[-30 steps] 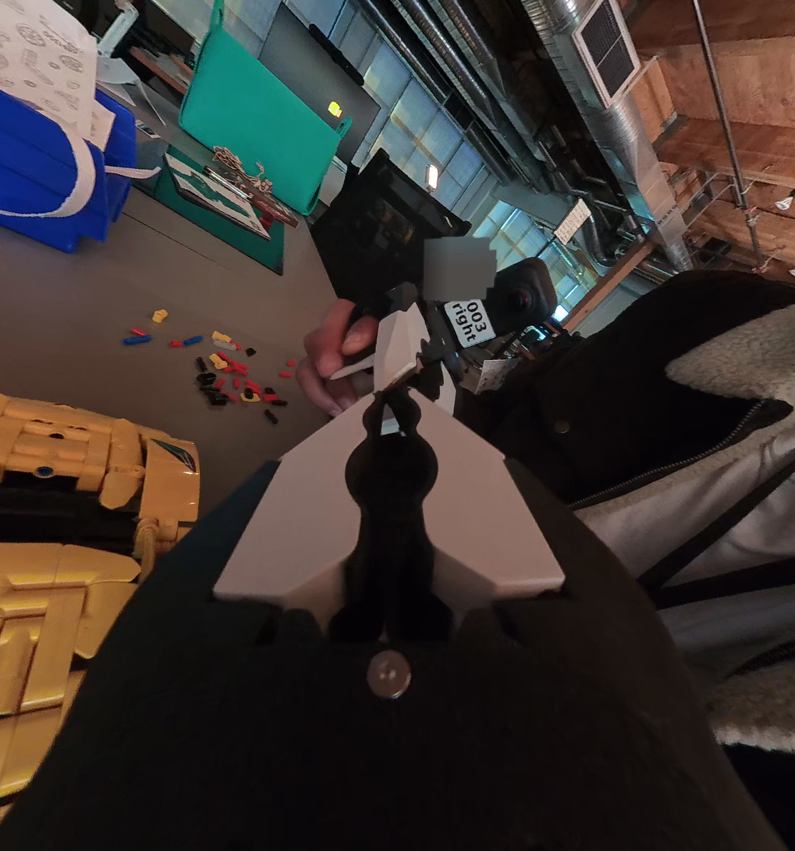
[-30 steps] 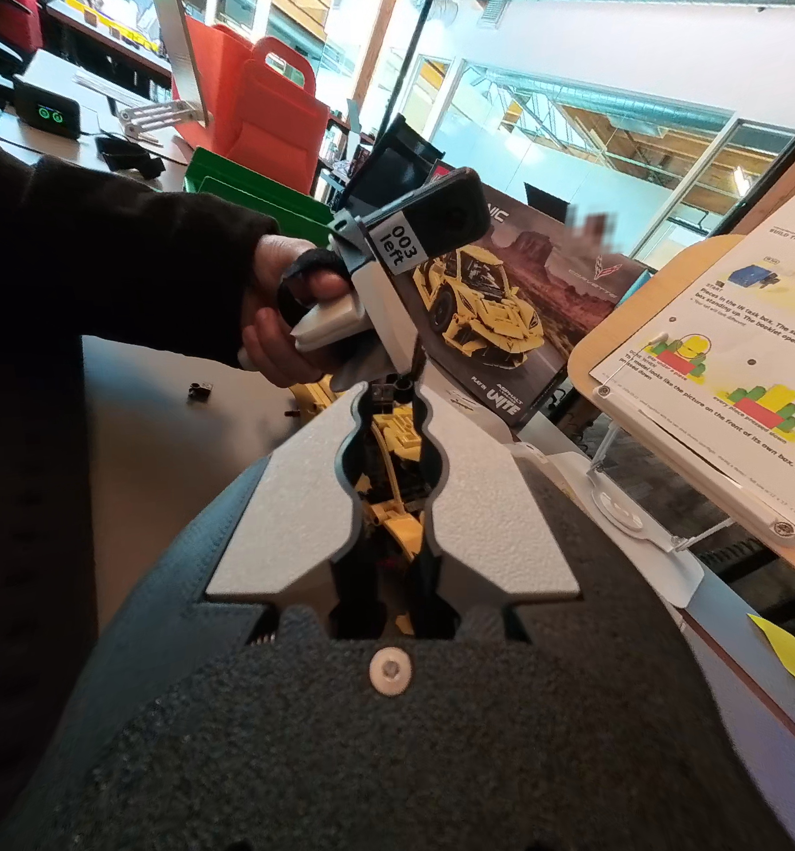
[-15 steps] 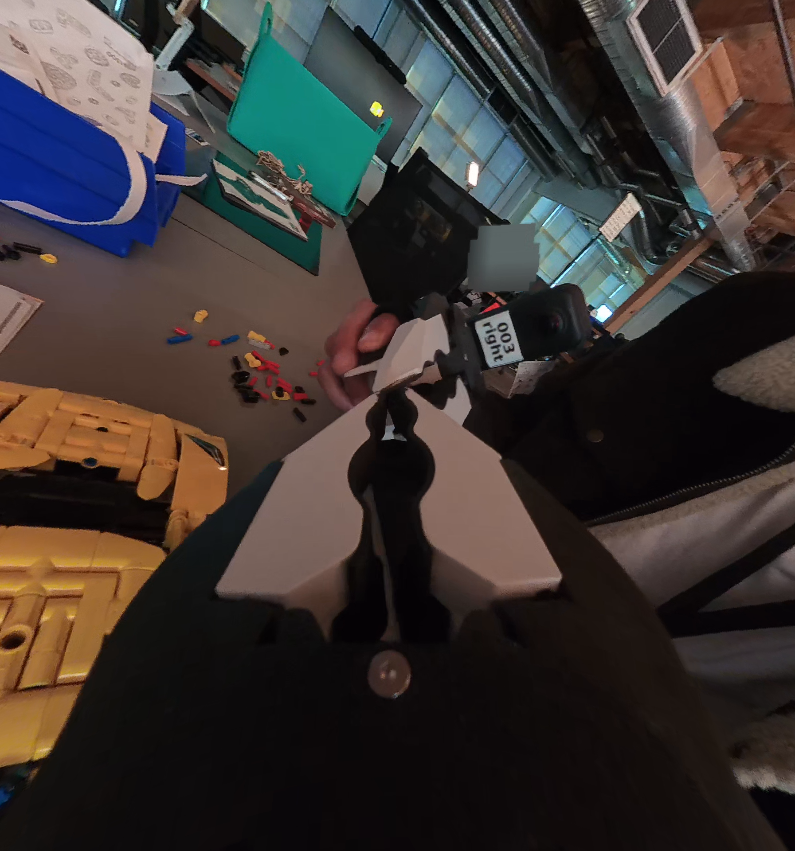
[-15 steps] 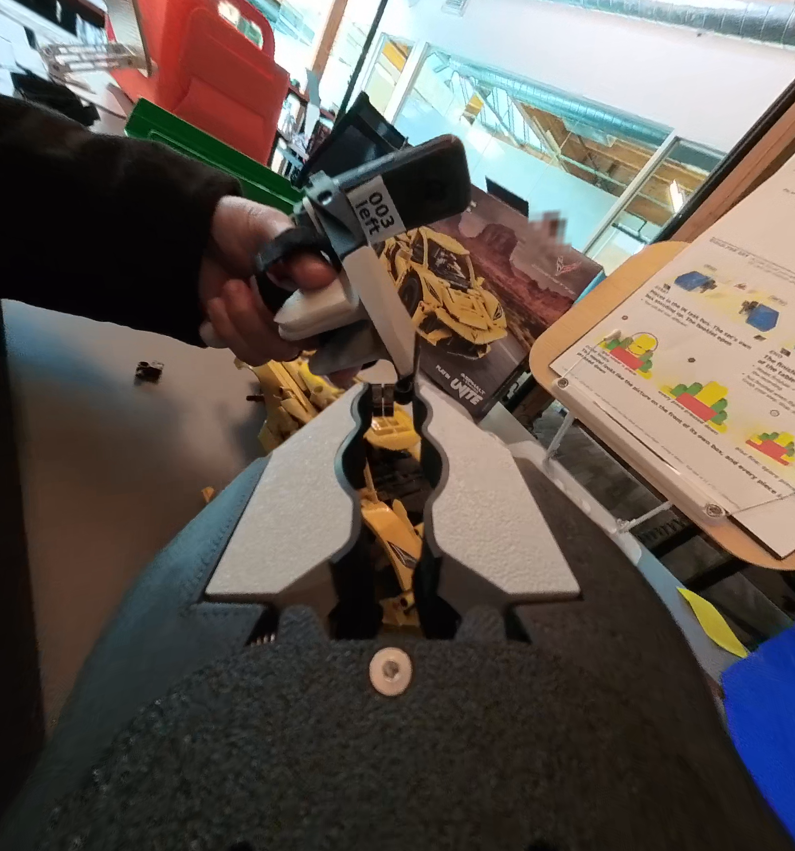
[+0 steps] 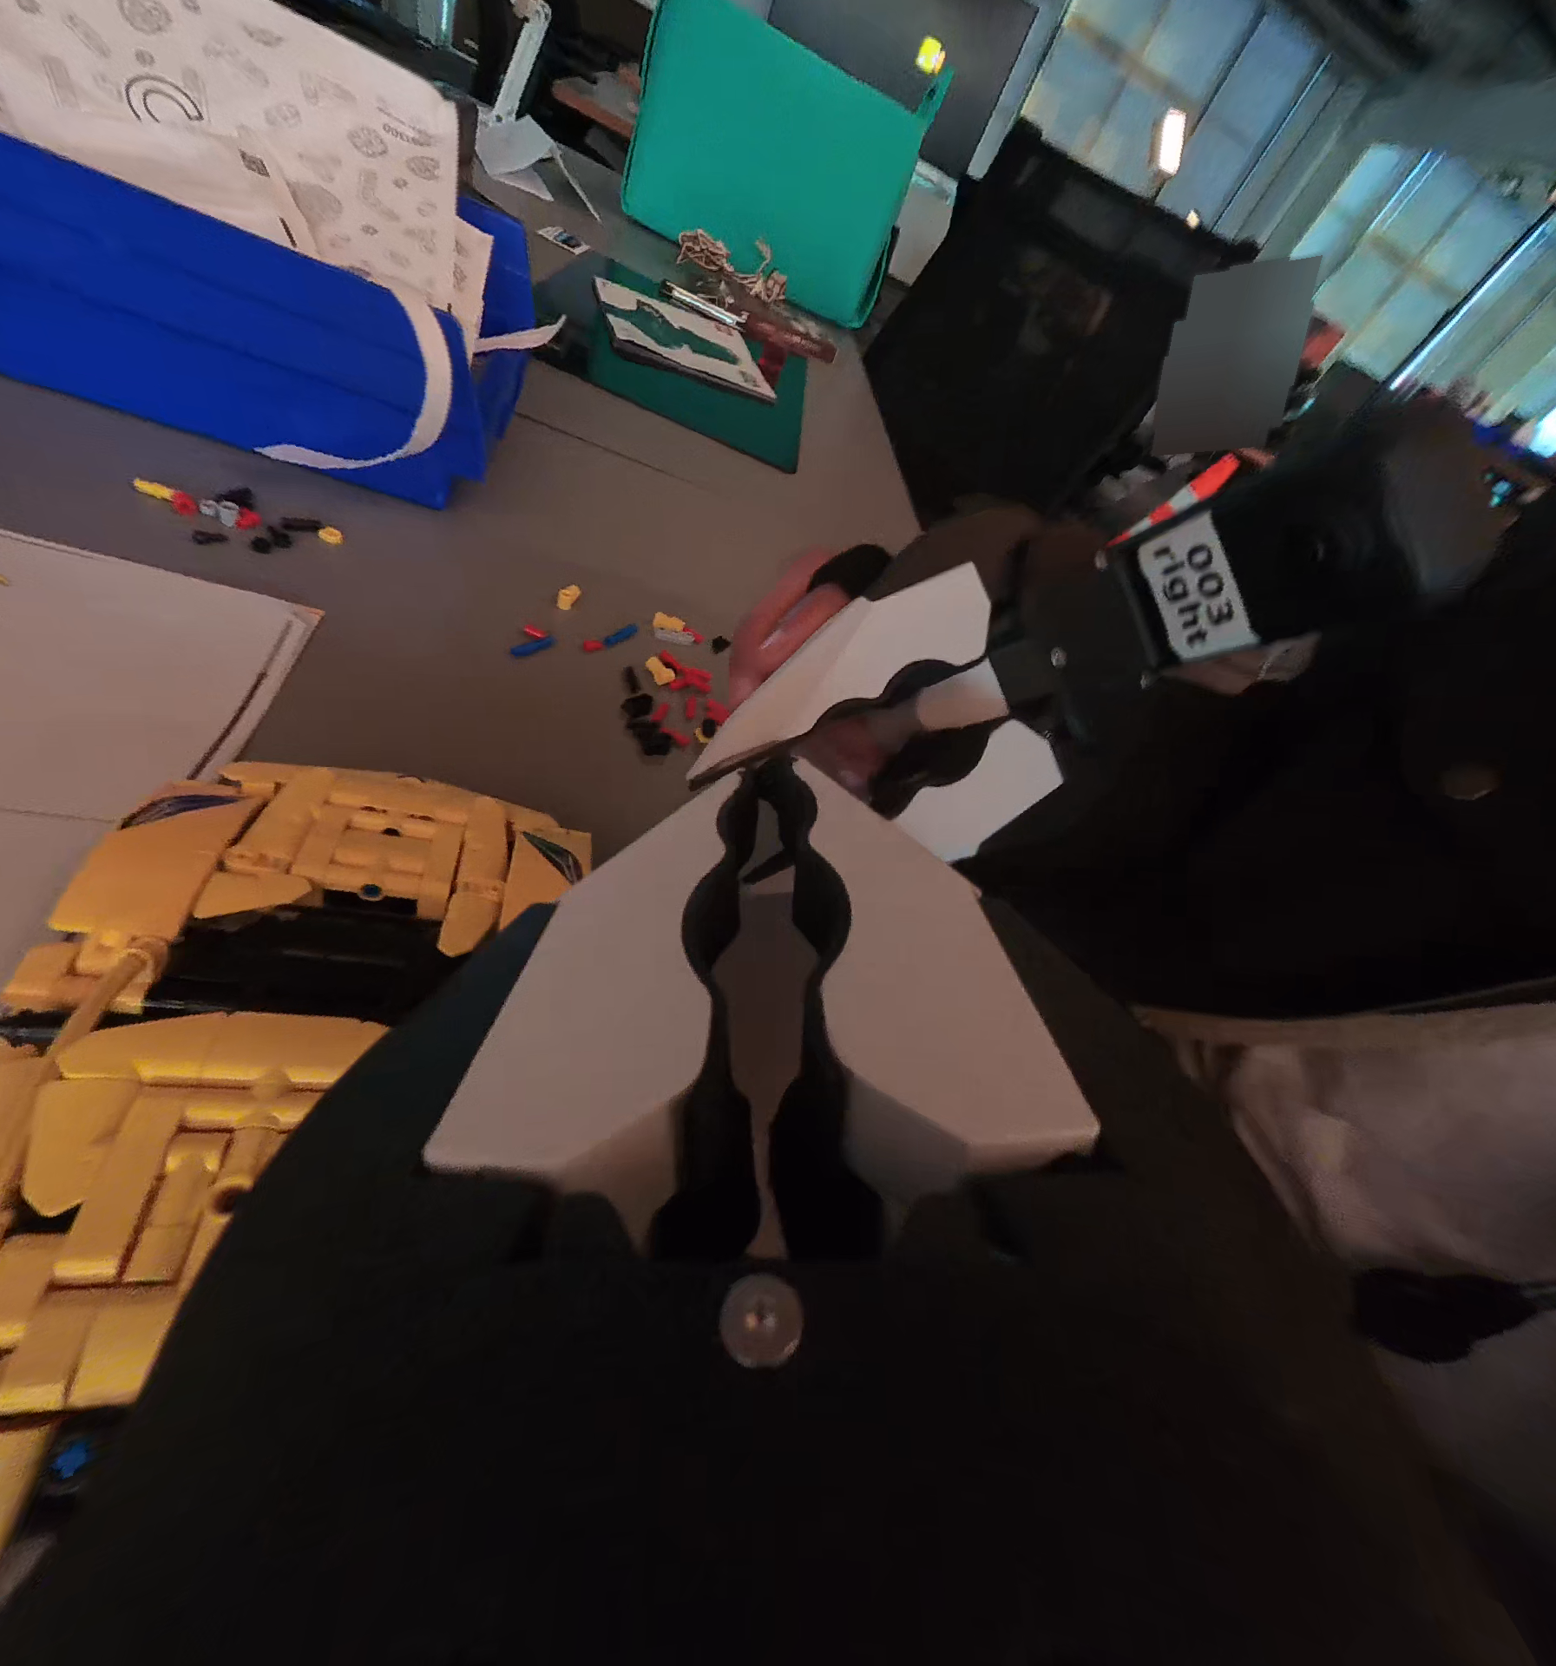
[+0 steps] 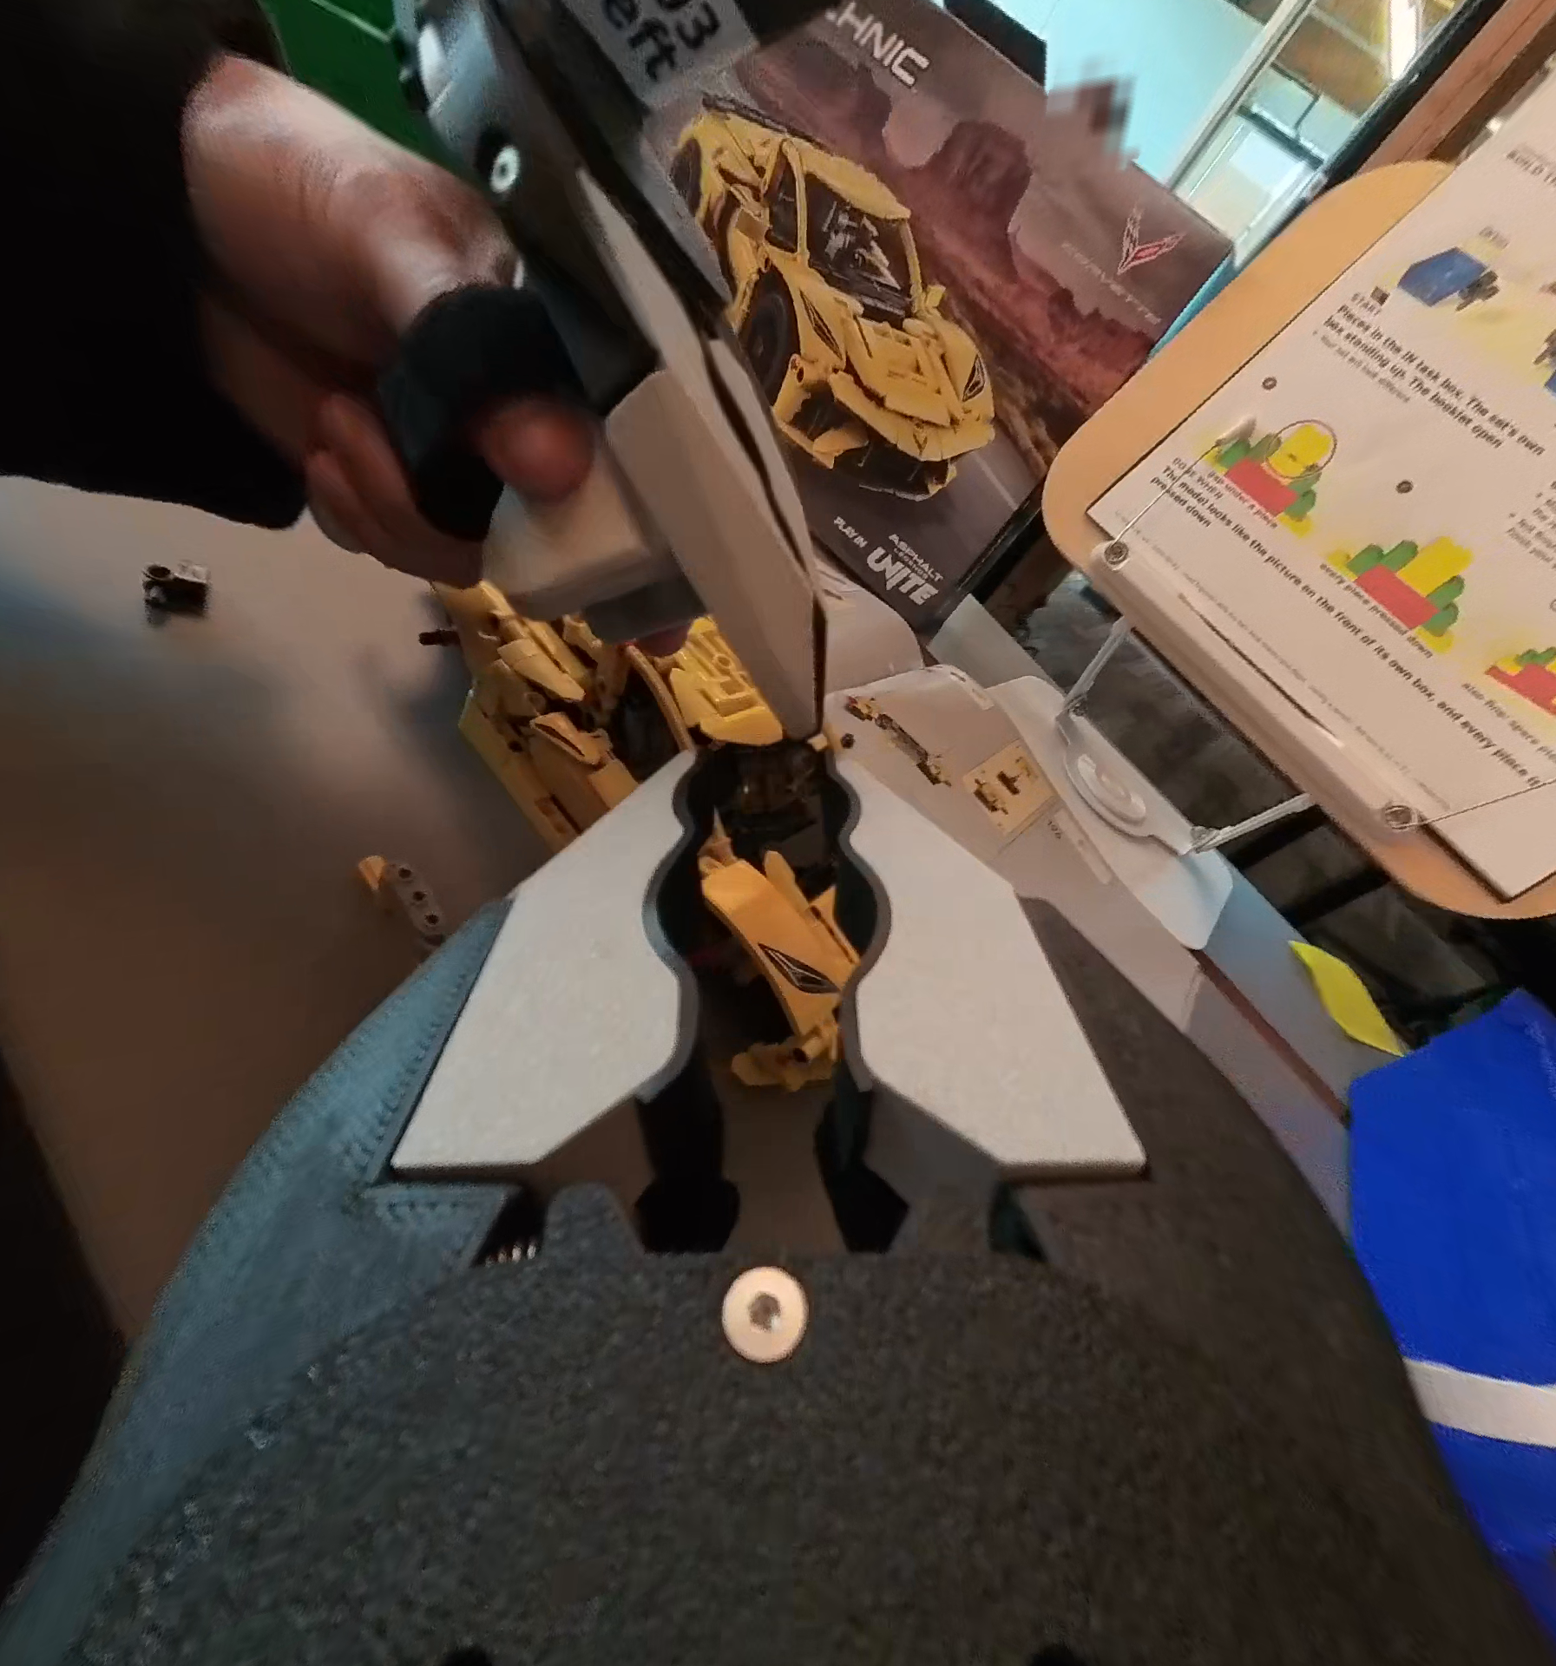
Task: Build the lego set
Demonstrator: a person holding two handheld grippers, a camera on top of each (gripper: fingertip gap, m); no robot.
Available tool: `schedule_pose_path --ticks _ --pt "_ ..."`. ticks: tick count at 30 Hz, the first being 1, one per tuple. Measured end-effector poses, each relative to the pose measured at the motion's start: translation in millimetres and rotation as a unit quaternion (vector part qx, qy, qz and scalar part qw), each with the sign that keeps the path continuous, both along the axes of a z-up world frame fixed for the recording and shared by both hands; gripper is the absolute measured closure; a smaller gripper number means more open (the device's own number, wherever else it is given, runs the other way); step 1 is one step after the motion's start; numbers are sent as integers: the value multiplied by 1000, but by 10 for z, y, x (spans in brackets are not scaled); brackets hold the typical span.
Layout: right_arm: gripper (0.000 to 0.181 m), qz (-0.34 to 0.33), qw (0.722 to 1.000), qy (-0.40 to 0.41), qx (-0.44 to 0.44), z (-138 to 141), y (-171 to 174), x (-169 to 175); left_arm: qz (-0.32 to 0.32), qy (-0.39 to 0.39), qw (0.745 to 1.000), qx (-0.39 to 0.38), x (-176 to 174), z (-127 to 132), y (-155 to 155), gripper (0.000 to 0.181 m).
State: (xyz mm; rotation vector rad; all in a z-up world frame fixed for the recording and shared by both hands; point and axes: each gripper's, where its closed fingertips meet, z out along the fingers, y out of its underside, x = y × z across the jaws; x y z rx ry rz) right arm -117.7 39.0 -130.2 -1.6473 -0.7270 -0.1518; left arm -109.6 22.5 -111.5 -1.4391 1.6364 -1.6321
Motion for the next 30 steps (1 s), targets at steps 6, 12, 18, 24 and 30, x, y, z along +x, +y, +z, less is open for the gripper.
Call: schedule_pose_path --ticks 6,12,18,24,30 --pt "166 27 999 34 -28 4 -55 -7 -9 -7 1000 29 -4 -16 -43 178" --pt "166 14 999 -5 -46 -46 -70 11 -11 -5 999 43 -8 -55 -65 178" --pt "166 -4 998 -30 -62 -97 -56 11 -15 1 998 54 -34 -106 -53 178" --pt "167 13 994 -93 -58 -177 -85 5 -31 25 998 53 -59 -190 -86 178" --pt "165 28 997 2 -68 -82 -36 -68 1 18 999 36 -98 -88 -1 178"
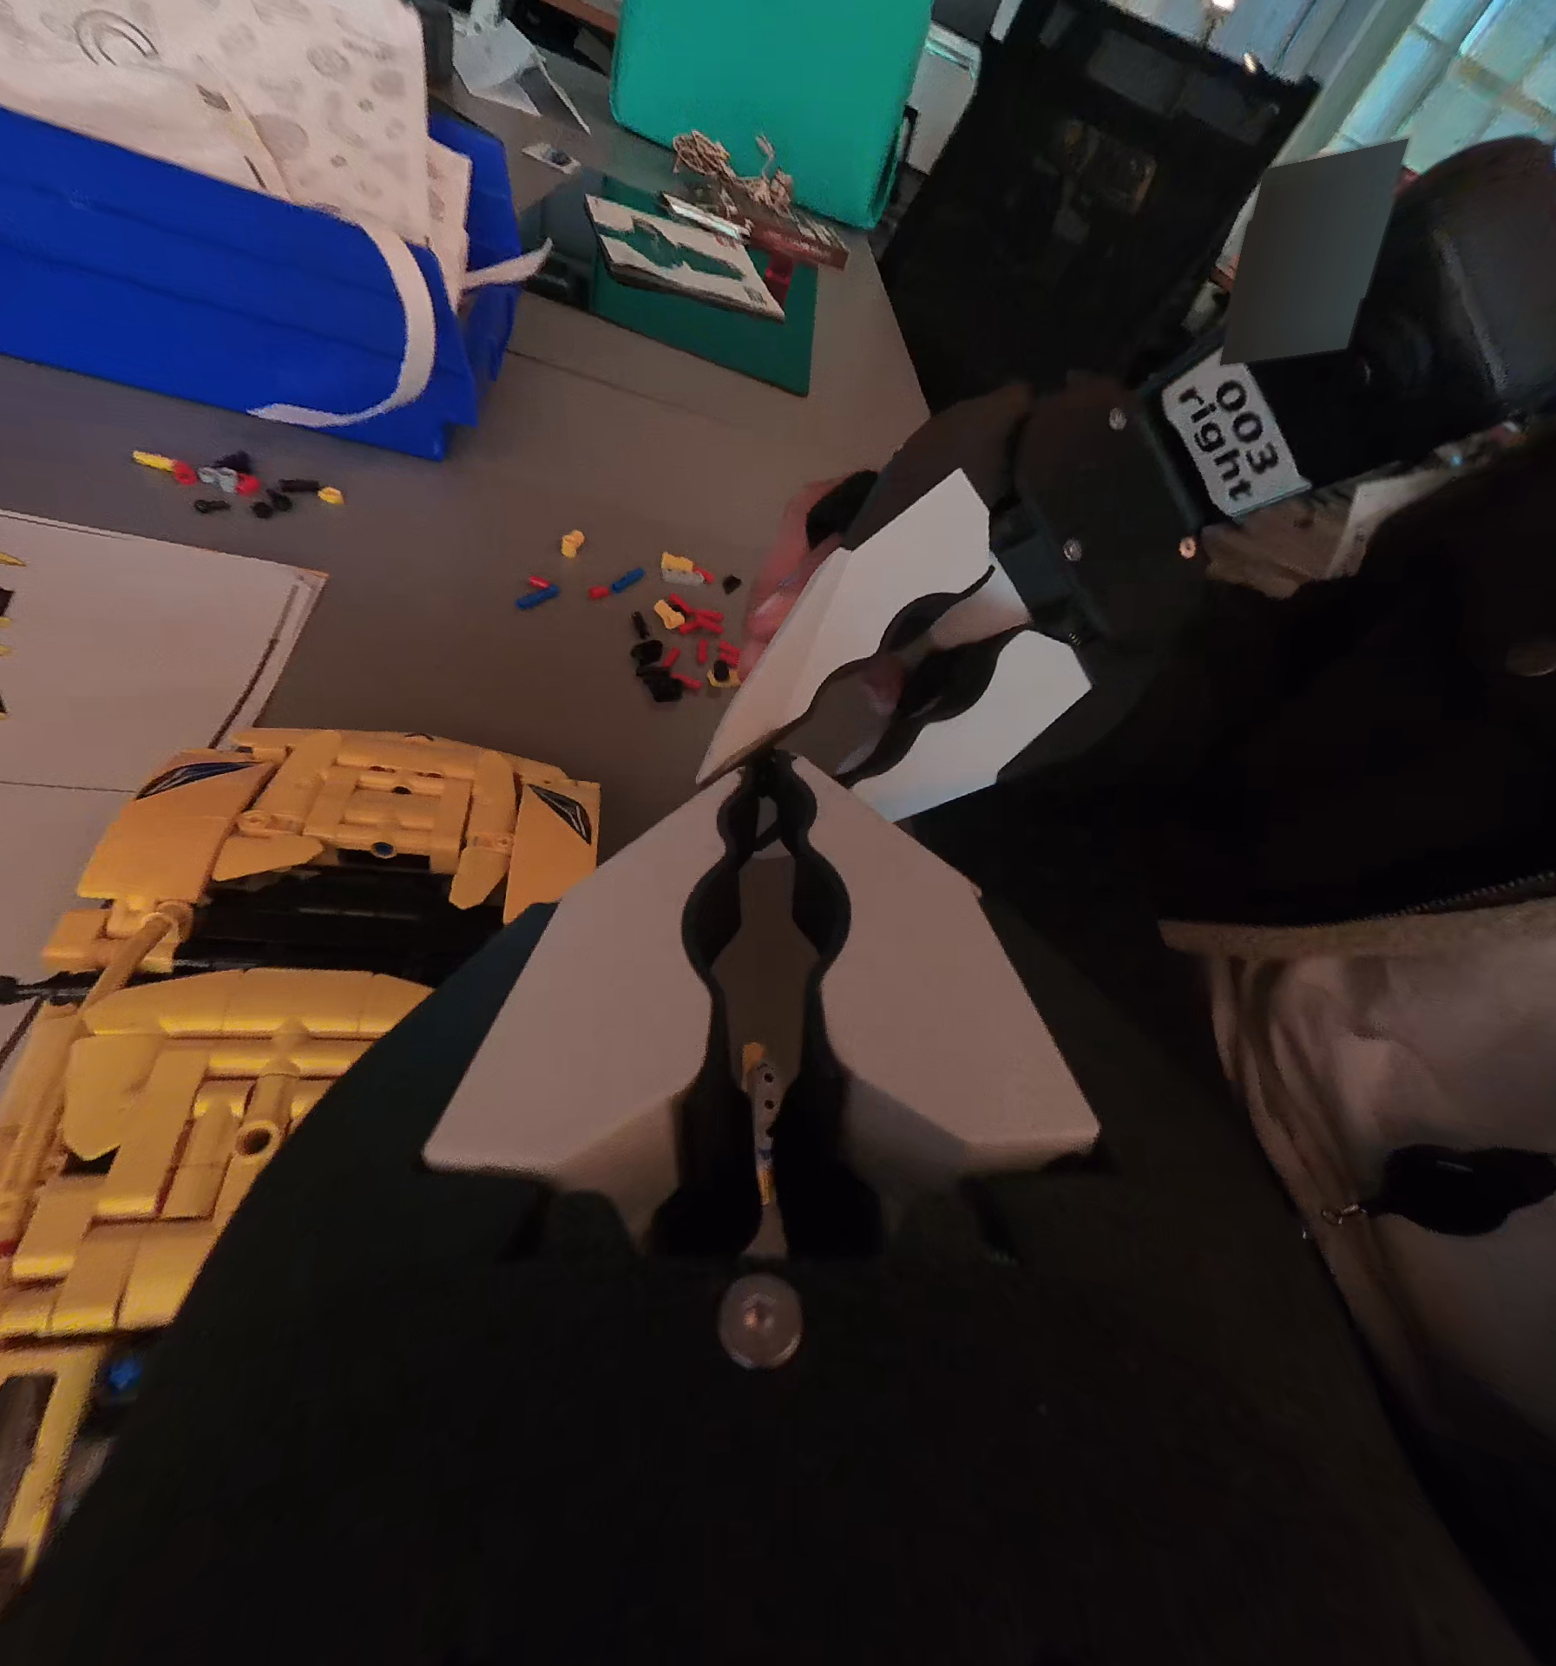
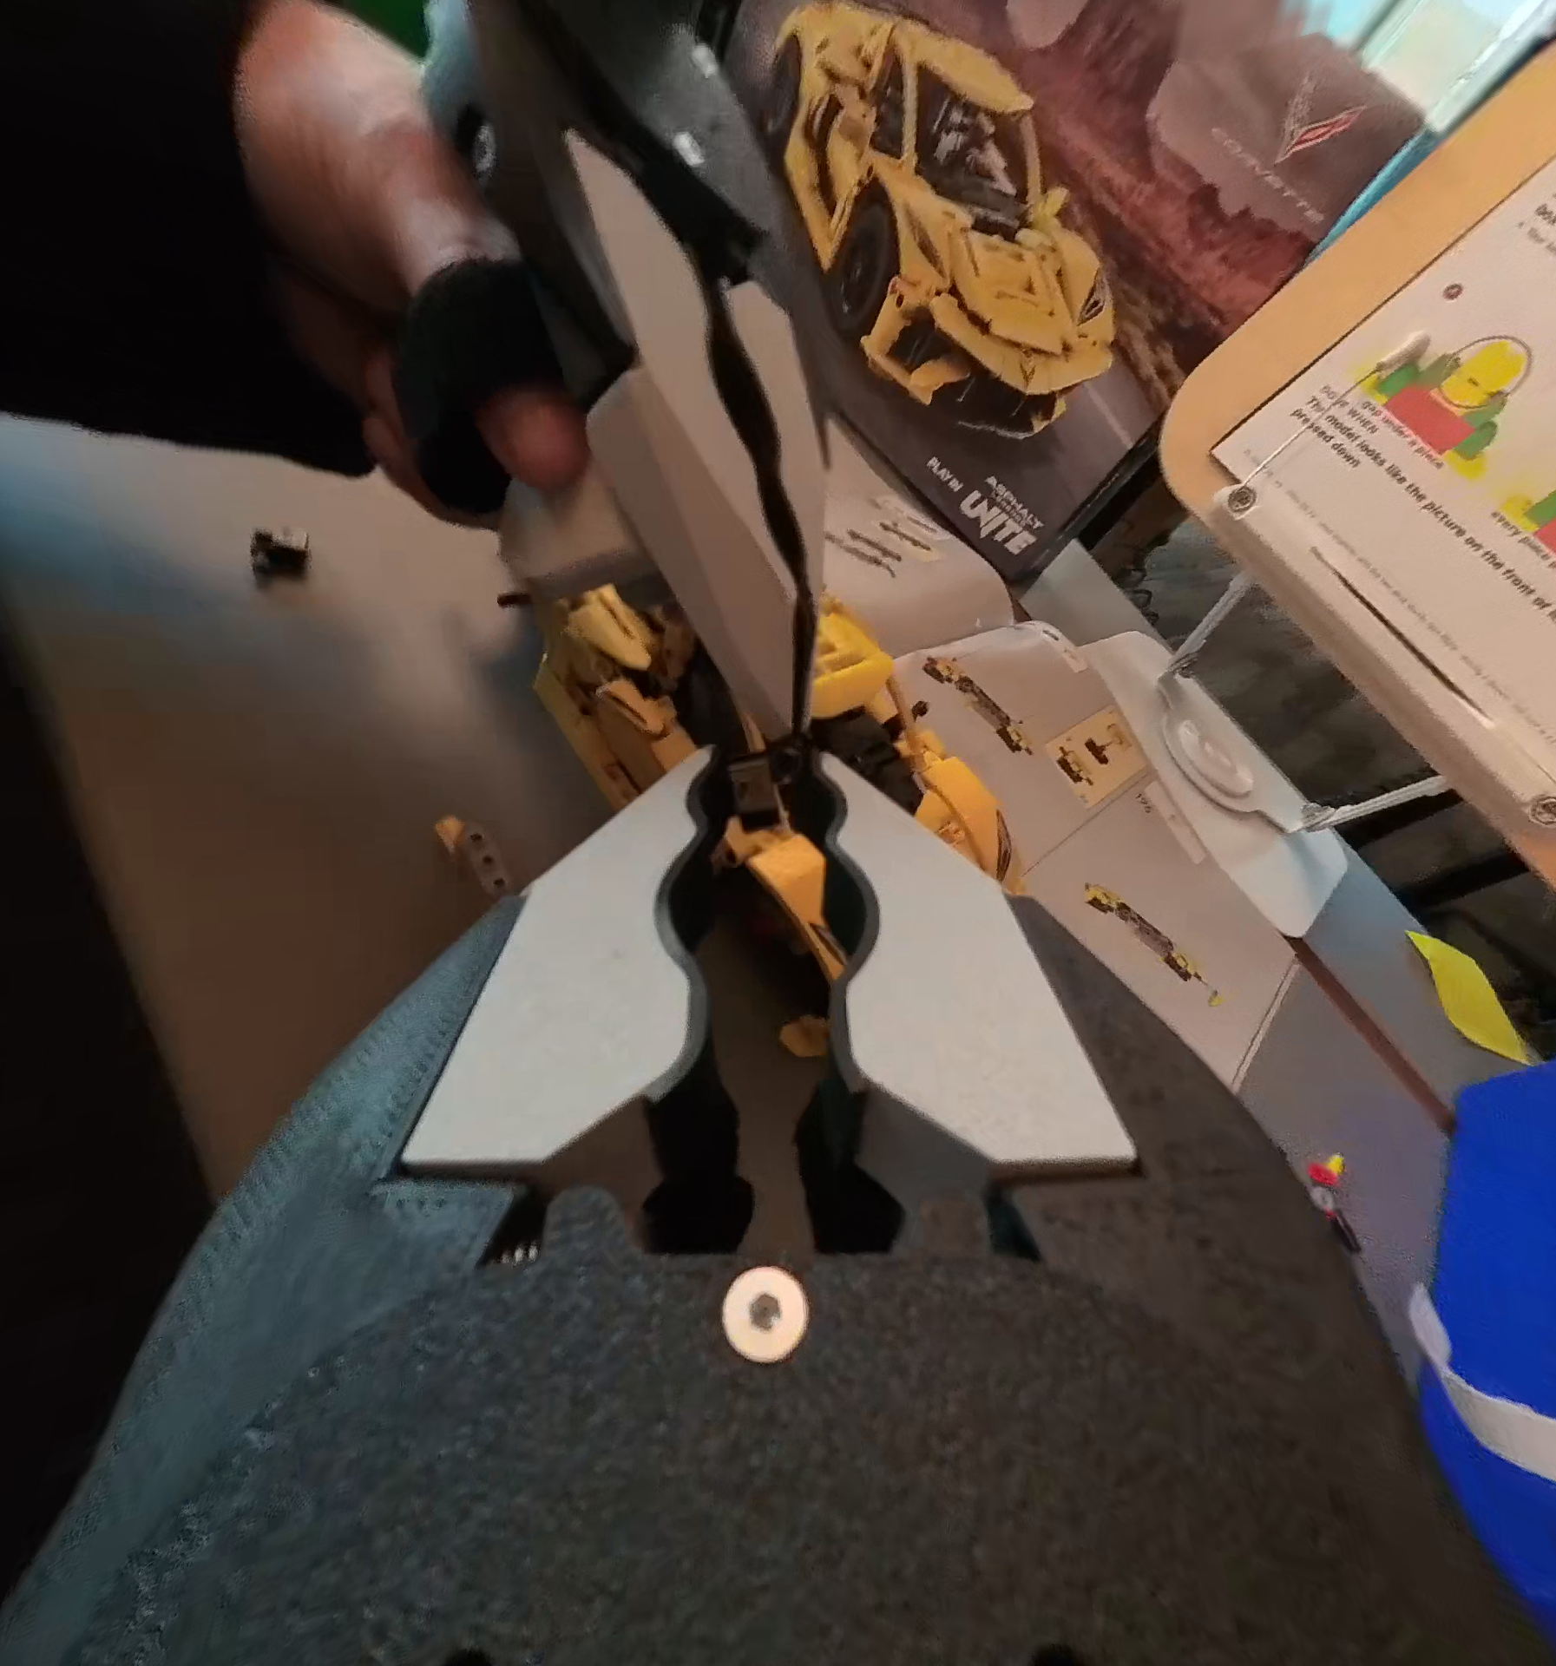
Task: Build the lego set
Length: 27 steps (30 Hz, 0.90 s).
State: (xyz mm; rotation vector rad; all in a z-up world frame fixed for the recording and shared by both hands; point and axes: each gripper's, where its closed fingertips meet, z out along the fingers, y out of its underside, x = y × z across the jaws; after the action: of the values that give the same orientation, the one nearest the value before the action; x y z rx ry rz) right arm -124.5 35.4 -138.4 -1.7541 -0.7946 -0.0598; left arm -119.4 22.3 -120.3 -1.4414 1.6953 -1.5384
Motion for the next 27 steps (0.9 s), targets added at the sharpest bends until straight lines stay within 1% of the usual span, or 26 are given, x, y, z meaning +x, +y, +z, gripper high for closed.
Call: schedule_pose_path --ticks 2,4,5,8,10,12,13,16,17,20,22,25,27 --pt "148 -19 999 22 16 95 18 33 72 -10 997 -28 -76 84 170 178" --pt "148 -27 998 56 14 130 16 51 152 -23 986 -58 -313 155 344 178" --pt "151 -30 996 78 9 124 15 60 199 -21 978 -58 -492 142 438 178" --pt "175 -39 989 138 29 138 3 137 314 11 948 -46 -1225 -13 585 178" --pt "176 -29 984 175 22 129 -23 135 373 56 925 -46 -1727 -206 587 178" --pt "178 -26 983 182 17 118 -33 132 422 98 900 -37 -2081 -398 558 178" --pt "181 -29 983 178 20 111 -25 141 436 114 892 -36 -2177 -482 534 178" --pt "181 -29 986 162 3 14 -10 112 454 168 873 -55 -2286 -772 529 178" --pt "181 -31 988 153 2 -8 -10 110 456 184 868 -63 -2295 -858 545 178" --pt "181 -36 991 131 20 9 -25 135 464 202 858 -88 -2273 -1013 600 178" --pt "181 -38 990 135 21 12 -24 156 469 219 852 -81 -2280 -1070 616 178" --pt "181 -36 989 141 16 4 -19 156 482 232 842 -70 -2310 -1091 630 178" --pt "181 -33 990 139 16 -2 -21 142 488 235 837 -76 -2322 -1094 620 178"
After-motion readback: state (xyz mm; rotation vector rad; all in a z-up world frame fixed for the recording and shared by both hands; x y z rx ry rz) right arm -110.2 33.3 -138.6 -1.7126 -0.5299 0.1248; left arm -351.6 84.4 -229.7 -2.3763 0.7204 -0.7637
